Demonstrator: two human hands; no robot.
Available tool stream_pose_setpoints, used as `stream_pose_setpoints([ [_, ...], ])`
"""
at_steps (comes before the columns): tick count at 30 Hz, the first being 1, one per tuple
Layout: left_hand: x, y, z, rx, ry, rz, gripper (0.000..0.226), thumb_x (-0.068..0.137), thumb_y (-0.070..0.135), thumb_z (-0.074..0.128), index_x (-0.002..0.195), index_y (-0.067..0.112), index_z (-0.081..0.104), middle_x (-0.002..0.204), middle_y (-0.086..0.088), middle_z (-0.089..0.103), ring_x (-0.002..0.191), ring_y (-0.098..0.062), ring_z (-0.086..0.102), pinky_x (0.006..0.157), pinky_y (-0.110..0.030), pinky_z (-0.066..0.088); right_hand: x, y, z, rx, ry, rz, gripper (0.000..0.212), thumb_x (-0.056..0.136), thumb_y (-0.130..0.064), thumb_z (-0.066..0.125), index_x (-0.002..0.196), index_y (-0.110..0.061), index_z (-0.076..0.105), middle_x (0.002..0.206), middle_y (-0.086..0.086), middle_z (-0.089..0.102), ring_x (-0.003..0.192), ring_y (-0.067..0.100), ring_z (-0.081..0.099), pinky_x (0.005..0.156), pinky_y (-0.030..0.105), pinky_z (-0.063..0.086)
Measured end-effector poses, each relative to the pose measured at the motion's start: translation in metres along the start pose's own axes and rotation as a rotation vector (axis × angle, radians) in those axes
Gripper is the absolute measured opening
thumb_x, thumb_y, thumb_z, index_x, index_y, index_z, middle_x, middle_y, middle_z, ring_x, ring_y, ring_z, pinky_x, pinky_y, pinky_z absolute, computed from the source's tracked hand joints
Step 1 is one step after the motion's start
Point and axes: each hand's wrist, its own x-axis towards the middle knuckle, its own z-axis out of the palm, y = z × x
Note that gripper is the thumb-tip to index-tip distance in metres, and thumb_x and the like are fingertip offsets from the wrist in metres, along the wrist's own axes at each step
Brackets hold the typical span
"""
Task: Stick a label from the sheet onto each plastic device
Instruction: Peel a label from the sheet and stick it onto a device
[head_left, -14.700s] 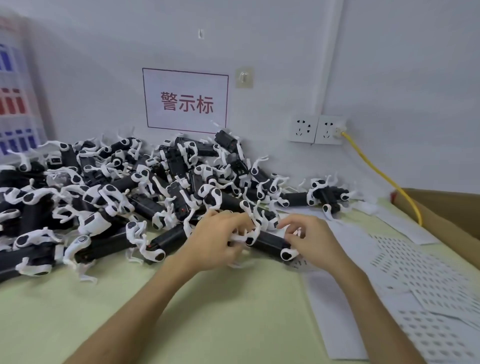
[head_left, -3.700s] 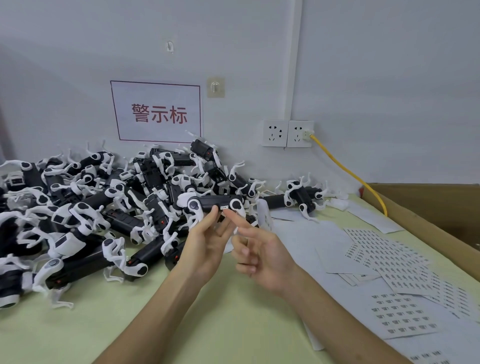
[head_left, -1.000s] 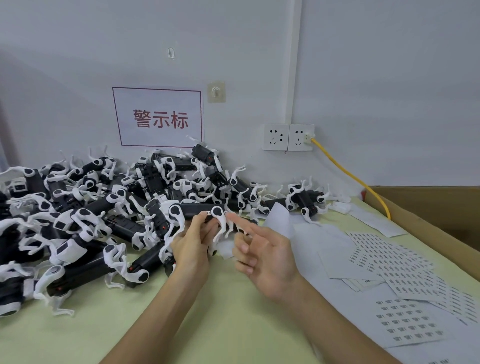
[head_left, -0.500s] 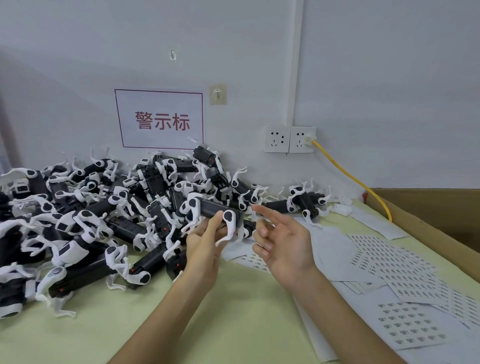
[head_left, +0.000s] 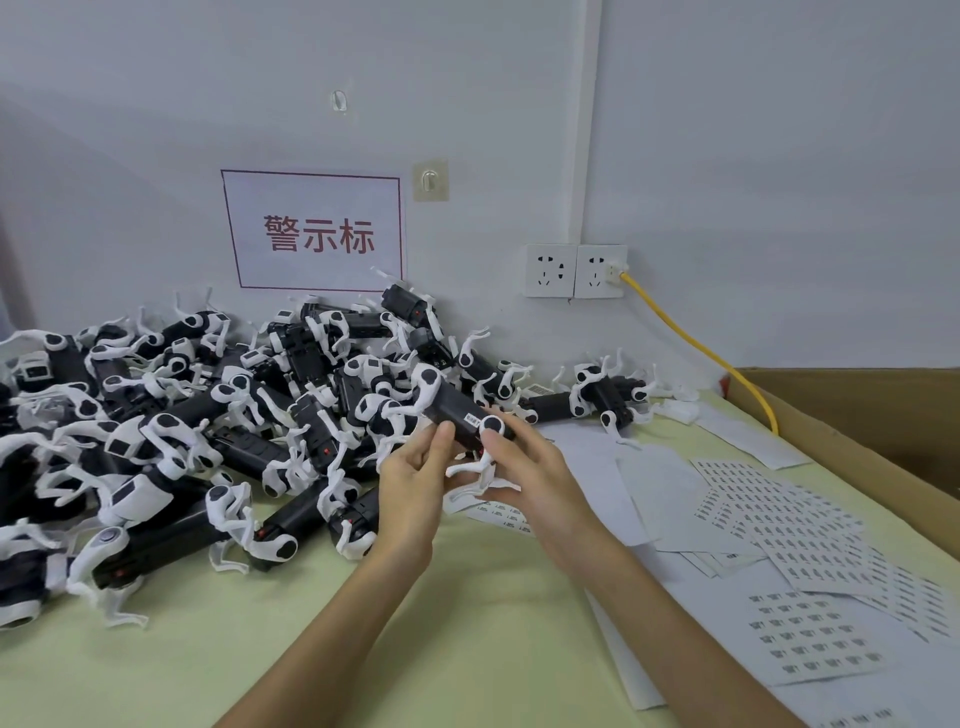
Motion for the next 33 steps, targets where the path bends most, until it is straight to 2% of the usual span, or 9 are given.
stream_pose_setpoints([
  [5,0.000,-0.001,-0.001,0.069,-0.011,0.028,0.029,0.106,0.026,0.052,0.091,0.014,0.074,0.075,0.006,0.074,0.072,-0.008,0.068,0.066,-0.018,0.052,0.005,0.004,-0.003,0.088,0.019,0.023,0.026,0.099,-0.026,0.059,0.123,-0.016,0.064,0.101,0.002,0.071,0.104,0.026,0.070,0.076,0.027,0.055],
  [10,-0.001,-0.003,-0.002,0.405,-0.150,0.139,0.030,0.101,0.002,0.052,0.107,0.017,0.077,0.079,0.009,0.078,0.068,0.003,0.065,0.064,-0.014,0.048,0.010,-0.003,-0.020,0.191,0.166,0.150,0.031,0.099,-0.031,0.058,0.113,-0.005,0.068,0.103,0.016,0.075,0.088,0.034,0.073,0.067,0.031,0.059],
  [13,-0.005,-0.004,0.000,0.666,-0.160,0.290,0.028,0.095,0.000,0.057,0.101,0.016,0.080,0.081,0.020,0.072,0.075,0.002,0.063,0.067,-0.016,0.047,0.016,-0.010,-0.038,0.373,0.309,0.213,0.029,0.095,-0.026,0.062,0.112,-0.002,0.065,0.104,0.020,0.068,0.072,0.027,0.069,0.068,0.035,0.061],
  [17,-0.007,-0.004,-0.002,0.902,-0.026,0.491,0.025,0.090,0.004,0.065,0.108,0.020,0.074,0.107,0.016,0.065,0.099,-0.010,0.054,0.085,-0.025,0.042,0.014,-0.036,-0.090,0.863,0.446,-0.053,0.017,0.085,-0.018,0.066,0.098,-0.007,0.066,0.106,0.017,0.063,0.081,0.030,0.068,0.078,0.038,0.060],
  [20,0.000,-0.005,-0.009,0.950,0.021,0.426,0.043,0.086,0.004,0.069,0.127,0.016,0.066,0.127,0.001,0.061,0.115,-0.021,0.055,0.097,-0.033,0.042,0.005,-0.041,-0.138,1.102,0.535,-0.271,0.050,0.098,-0.044,0.050,0.134,-0.009,0.051,0.126,0.012,0.061,0.105,0.039,0.070,0.091,0.047,0.055],
  [23,0.005,-0.009,-0.012,1.110,-0.084,0.223,0.051,0.090,0.017,0.066,0.140,0.020,0.055,0.131,0.001,0.060,0.121,-0.021,0.055,0.104,-0.037,0.037,0.002,-0.032,-0.153,0.942,0.613,-0.143,0.051,0.101,-0.046,0.043,0.143,-0.016,0.046,0.138,0.011,0.056,0.112,0.034,0.067,0.087,0.041,0.055],
  [26,0.005,-0.013,-0.011,1.214,-0.127,0.202,0.041,0.092,0.019,0.062,0.133,0.023,0.057,0.121,0.004,0.067,0.119,-0.019,0.058,0.102,-0.035,0.029,0.011,-0.026,-0.133,0.628,0.652,0.025,0.022,0.100,-0.030,0.048,0.115,-0.017,0.058,0.129,0.010,0.064,0.101,0.027,0.070,0.074,0.030,0.051],
  [30,0.008,-0.016,-0.015,1.003,-0.044,0.255,0.027,0.094,0.000,0.053,0.109,0.013,0.072,0.089,0.002,0.074,0.086,-0.023,0.065,0.085,-0.034,0.047,0.018,-0.021,-0.100,0.274,0.552,0.093,0.018,0.098,-0.024,0.054,0.109,-0.017,0.066,0.101,0.002,0.075,0.075,0.017,0.070,0.071,0.027,0.048],
  [33,0.007,-0.014,-0.015,0.819,-0.031,0.270,0.026,0.098,-0.002,0.053,0.105,0.012,0.073,0.084,0.002,0.073,0.077,-0.022,0.064,0.073,-0.031,0.049,0.017,-0.018,-0.083,0.015,0.488,0.031,0.016,0.096,-0.020,0.057,0.097,-0.018,0.073,0.084,0.002,0.075,0.060,0.013,0.066,0.063,0.025,0.047],
])
